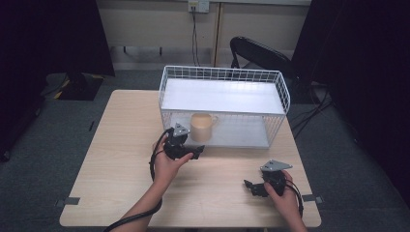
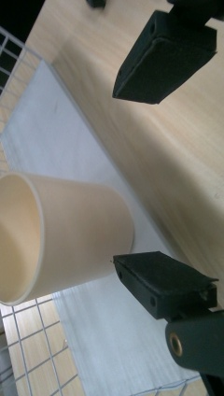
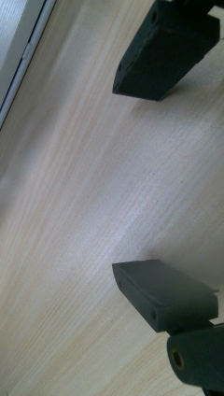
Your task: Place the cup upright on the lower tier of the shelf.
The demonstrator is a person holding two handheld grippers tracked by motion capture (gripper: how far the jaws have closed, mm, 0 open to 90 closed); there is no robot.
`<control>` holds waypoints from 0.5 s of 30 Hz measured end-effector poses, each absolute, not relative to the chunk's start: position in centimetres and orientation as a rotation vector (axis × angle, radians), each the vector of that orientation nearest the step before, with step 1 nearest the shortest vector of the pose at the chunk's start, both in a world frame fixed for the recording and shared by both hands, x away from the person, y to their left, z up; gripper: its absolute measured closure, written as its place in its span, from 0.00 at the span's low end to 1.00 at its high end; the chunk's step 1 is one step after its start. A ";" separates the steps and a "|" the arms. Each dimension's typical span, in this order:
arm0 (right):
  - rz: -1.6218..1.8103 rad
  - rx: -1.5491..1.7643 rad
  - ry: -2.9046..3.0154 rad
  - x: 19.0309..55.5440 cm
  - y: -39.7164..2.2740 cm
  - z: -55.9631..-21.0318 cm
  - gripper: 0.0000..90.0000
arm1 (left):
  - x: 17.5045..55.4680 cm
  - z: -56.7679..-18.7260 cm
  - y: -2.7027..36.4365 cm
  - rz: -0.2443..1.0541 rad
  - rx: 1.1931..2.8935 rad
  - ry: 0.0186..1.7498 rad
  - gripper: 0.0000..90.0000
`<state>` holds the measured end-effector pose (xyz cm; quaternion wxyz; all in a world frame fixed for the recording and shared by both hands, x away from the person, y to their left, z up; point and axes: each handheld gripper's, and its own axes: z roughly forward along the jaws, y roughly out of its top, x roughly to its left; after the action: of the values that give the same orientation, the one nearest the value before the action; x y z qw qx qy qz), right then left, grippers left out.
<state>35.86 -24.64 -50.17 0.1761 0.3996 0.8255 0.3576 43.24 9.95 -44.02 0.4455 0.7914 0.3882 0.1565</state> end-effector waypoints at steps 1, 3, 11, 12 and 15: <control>1.012 1.132 2.337 35.9 -24.6 -50.2 0.13 | 42.9 -43.9 10.3 0.382 1.980 0.941 0.18; 1.013 1.132 2.338 35.9 -24.6 -50.2 0.13 | 42.6 -43.8 10.6 0.387 1.995 0.913 0.18; 1.013 1.132 2.338 35.9 -24.6 -50.2 0.13 | 41.8 -43.8 11.6 0.360 2.031 0.869 0.18; 1.013 1.132 2.338 35.9 -24.6 -50.2 0.13 | 41.8 -43.8 11.8 0.349 2.038 0.864 0.18; 1.012 1.132 2.337 35.9 -24.6 -50.2 0.13 | 41.6 -44.0 12.3 0.334 2.047 0.861 0.18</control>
<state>35.86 -24.63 -50.17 0.1762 0.3998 0.8254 0.3575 41.57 12.30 -43.99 0.4333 0.8215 0.3456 0.1341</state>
